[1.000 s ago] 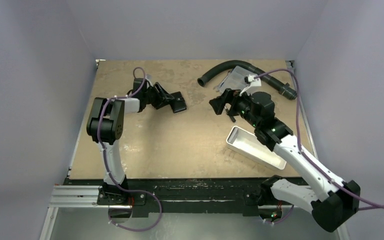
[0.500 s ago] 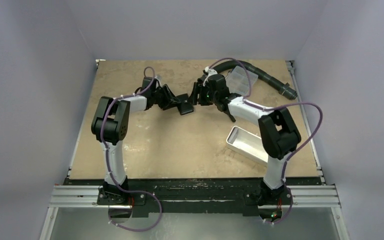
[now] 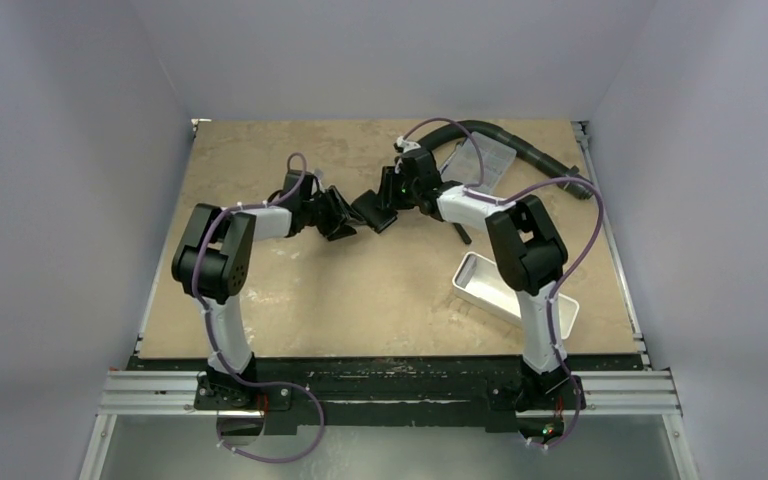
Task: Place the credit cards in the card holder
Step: Move the card holder to the center of the board.
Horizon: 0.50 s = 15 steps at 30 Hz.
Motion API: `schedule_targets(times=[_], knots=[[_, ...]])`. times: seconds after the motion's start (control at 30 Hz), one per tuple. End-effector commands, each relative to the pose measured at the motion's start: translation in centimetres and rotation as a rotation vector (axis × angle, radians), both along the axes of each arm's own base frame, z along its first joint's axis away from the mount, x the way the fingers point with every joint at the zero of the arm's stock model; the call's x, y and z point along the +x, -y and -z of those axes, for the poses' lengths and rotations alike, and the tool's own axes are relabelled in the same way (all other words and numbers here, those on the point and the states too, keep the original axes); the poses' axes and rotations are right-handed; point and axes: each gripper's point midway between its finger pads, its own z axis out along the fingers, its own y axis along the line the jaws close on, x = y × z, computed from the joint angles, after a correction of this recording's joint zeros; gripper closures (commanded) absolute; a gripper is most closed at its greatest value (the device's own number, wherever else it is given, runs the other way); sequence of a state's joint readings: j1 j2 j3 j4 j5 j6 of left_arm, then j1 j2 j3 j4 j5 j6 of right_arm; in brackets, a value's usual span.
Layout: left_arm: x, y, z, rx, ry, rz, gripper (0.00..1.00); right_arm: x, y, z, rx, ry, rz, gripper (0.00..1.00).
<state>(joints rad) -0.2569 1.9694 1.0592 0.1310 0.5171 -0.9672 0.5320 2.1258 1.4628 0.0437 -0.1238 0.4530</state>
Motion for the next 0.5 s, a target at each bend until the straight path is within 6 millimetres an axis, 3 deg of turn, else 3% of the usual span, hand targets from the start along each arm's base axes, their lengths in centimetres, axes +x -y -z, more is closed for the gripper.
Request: schedule_targets(times=[0.0,0.1,0.2,0.3,0.47], knots=[[-0.1,-2.1,-2.7,0.138,0.055,-0.040,0.50,0.6,-0.8,-0.7,-0.032,0.049,-0.047,0.56],[1.2,-3.9,-5.7,0.237,0.161,-0.063,0.43,-1.1,-1.8,0.6,-0.045,0.031,-0.090,0.59],[1.6,-5.1,-7.2,0.274,0.210,-0.086,0.40,-3.7,-2.9,2.1,-0.055,0.010,-0.148,0.62],[1.5,-5.3,-6.8,0.266,0.194,-0.084,0.41,-6.8,-3.7,3.3,-0.091,-0.011,-0.194,0.64],[0.3,-3.0,-4.4,0.118,0.096,-0.040,0.46,-12.8,-4.2,3.6,-0.067,-0.073,-0.204,0.64]])
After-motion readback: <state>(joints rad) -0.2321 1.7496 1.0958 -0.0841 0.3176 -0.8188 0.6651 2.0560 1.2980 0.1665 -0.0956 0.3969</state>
